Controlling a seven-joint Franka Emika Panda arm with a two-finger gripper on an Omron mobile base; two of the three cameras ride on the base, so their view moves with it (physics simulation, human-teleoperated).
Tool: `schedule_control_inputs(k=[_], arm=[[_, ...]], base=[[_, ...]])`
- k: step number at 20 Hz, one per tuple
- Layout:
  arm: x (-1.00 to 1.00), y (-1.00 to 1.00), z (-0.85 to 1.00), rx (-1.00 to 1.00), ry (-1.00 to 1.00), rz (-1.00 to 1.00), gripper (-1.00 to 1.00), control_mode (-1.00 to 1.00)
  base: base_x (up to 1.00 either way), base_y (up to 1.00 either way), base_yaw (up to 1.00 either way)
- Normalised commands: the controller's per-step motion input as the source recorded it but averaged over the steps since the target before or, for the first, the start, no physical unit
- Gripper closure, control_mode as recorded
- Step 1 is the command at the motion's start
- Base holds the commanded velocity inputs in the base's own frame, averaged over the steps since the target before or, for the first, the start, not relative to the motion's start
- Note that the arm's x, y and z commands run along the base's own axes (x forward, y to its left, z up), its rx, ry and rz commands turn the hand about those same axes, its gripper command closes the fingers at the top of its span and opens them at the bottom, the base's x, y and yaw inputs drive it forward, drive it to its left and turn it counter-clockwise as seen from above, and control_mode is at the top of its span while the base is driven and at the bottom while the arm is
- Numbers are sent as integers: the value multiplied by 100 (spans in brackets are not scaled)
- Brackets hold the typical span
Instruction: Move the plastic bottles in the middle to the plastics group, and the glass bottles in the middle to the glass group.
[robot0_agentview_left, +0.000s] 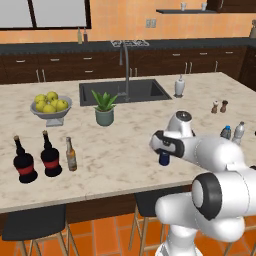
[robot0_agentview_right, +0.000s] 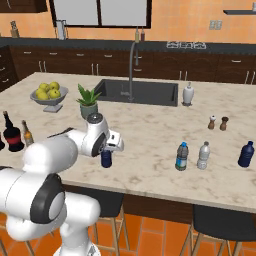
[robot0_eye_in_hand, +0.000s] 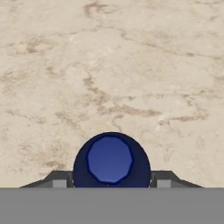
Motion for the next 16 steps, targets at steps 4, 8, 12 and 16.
schedule_control_inputs(k=[4,8,12,16], arm=[[-17,-69,31,0,-4,-2,100,-100],[-14,-92,16,0,-6,-1,100,-100],[-21,-96,0,0,-2,0,100,-100],[-21,-95,4,-2,-3,0,100,-100]], base=[[0,0,0],[0,0,0],[0,0,0],[0,0,0]])
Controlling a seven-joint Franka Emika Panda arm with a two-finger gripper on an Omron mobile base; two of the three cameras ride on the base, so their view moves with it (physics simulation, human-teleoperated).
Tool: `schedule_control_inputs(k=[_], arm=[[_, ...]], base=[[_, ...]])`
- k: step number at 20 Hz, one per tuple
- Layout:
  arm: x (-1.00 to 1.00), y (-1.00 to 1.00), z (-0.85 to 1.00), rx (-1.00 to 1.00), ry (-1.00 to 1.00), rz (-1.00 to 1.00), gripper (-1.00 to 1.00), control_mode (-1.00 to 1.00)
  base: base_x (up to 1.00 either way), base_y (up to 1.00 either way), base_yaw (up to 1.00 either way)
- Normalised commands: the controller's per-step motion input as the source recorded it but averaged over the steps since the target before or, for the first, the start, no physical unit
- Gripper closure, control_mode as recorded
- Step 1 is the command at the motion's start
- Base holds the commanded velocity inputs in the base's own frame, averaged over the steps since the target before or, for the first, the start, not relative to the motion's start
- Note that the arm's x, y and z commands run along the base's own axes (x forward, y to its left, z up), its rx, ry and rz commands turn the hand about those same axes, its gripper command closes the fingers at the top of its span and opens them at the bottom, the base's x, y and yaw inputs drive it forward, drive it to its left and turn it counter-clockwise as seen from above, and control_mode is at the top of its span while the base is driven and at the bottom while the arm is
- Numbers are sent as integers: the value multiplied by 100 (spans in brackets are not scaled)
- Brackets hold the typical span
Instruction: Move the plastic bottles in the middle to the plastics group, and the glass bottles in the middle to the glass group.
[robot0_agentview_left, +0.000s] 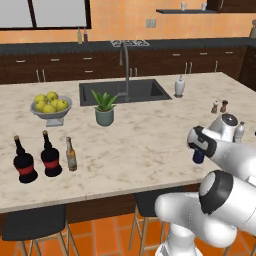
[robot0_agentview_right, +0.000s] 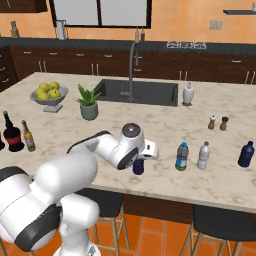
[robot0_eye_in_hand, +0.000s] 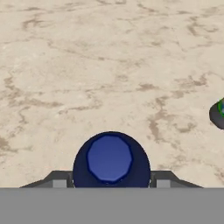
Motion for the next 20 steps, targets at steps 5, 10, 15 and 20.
schedule_control_inputs(k=[5,10,15,20], arm=[[0,-80,29,-4,-3,0,100,-100],[0,-63,19,-5,0,0,100,-100],[0,-54,-1,-8,2,0,100,-100],[0,-28,-2,-7,3,0,100,-100]], base=[[0,0,0],[0,0,0],[0,0,0],[0,0,0]])
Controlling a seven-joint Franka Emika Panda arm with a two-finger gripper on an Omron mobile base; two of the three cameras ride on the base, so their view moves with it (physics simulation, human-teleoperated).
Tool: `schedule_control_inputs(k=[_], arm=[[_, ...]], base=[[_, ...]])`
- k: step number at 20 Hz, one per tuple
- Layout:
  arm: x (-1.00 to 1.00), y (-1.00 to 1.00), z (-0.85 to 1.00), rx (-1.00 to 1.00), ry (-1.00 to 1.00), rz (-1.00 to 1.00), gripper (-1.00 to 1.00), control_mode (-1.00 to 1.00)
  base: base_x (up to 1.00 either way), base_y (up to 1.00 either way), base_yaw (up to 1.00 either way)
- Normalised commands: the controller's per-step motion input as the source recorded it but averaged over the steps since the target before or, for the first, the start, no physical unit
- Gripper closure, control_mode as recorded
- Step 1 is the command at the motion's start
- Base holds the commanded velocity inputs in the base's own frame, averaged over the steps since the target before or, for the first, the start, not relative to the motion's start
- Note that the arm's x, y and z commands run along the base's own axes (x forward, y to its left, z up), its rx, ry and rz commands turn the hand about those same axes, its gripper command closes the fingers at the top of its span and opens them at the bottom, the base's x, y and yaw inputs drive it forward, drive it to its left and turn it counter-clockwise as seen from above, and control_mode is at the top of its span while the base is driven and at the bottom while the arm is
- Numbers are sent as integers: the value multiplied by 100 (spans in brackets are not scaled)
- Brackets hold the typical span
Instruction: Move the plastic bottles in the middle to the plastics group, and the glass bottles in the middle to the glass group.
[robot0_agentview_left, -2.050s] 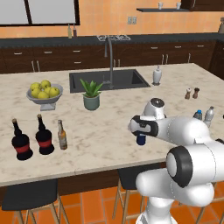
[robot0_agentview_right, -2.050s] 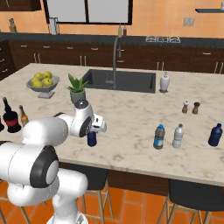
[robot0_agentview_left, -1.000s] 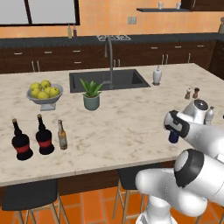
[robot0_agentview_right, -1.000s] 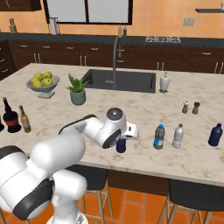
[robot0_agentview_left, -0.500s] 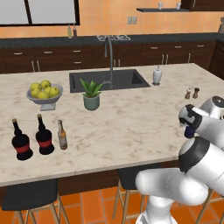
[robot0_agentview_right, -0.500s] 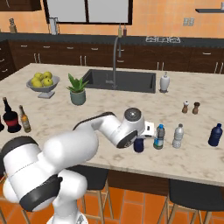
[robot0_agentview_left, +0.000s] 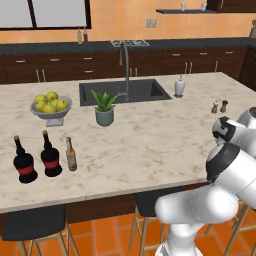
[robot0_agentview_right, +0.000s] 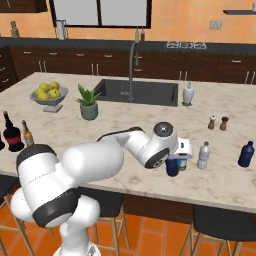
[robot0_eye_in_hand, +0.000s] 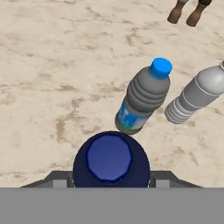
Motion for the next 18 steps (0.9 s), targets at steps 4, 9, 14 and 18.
schedule_control_inputs(k=[4,9,14,18], arm=[[-6,-50,-2,0,-5,0,100,-100],[-37,-31,0,0,-15,0,100,-100],[-5,-37,9,0,-6,0,100,-100],[9,-28,2,0,1,0,100,-100]], base=[[0,0,0],[0,0,0],[0,0,0],[0,0,0]])
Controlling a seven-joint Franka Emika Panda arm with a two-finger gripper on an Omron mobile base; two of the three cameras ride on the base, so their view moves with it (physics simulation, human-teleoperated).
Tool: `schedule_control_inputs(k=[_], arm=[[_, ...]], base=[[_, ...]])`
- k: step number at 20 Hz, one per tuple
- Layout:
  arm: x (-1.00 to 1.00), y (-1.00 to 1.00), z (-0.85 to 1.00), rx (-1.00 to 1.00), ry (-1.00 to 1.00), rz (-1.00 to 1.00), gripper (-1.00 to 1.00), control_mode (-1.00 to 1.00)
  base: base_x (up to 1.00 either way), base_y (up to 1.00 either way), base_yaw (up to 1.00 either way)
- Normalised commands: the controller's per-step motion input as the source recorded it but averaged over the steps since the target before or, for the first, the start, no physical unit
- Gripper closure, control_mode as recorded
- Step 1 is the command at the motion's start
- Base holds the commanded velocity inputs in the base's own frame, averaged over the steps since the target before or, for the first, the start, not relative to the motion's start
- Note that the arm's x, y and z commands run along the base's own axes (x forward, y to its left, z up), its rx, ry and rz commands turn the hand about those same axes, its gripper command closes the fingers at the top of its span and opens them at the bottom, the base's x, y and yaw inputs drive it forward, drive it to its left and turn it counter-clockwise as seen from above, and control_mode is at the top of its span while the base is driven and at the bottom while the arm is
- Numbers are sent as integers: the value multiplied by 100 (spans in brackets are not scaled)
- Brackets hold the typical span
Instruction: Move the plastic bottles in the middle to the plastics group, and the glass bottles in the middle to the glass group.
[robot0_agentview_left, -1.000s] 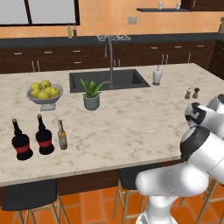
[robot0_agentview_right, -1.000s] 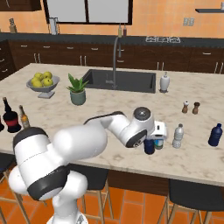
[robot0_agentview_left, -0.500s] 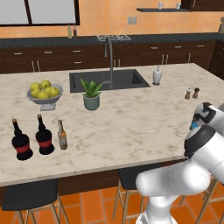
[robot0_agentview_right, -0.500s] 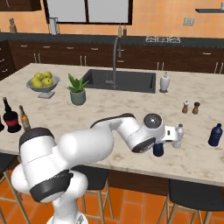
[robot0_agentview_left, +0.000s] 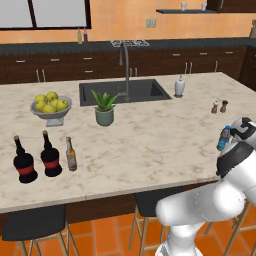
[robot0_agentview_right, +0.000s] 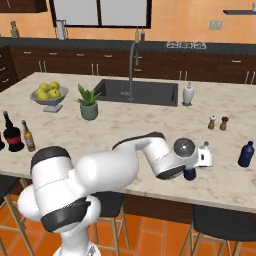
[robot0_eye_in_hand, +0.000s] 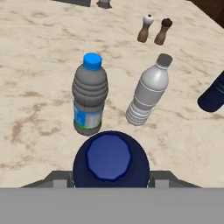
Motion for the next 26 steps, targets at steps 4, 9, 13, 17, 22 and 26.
schedule_control_inputs(k=[4,9,13,17,22,26], arm=[[28,-19,0,0,7,3,100,-100],[19,-22,0,1,3,3,100,-100],[1,-38,0,6,0,0,100,-100],[1,-31,0,6,0,0,100,-100],[13,-3,-1,0,0,6,100,-100],[24,0,-6,0,0,10,100,-100]], base=[[0,0,0],[0,0,0],[0,0,0],[0,0,0],[0,0,0],[0,0,0]])
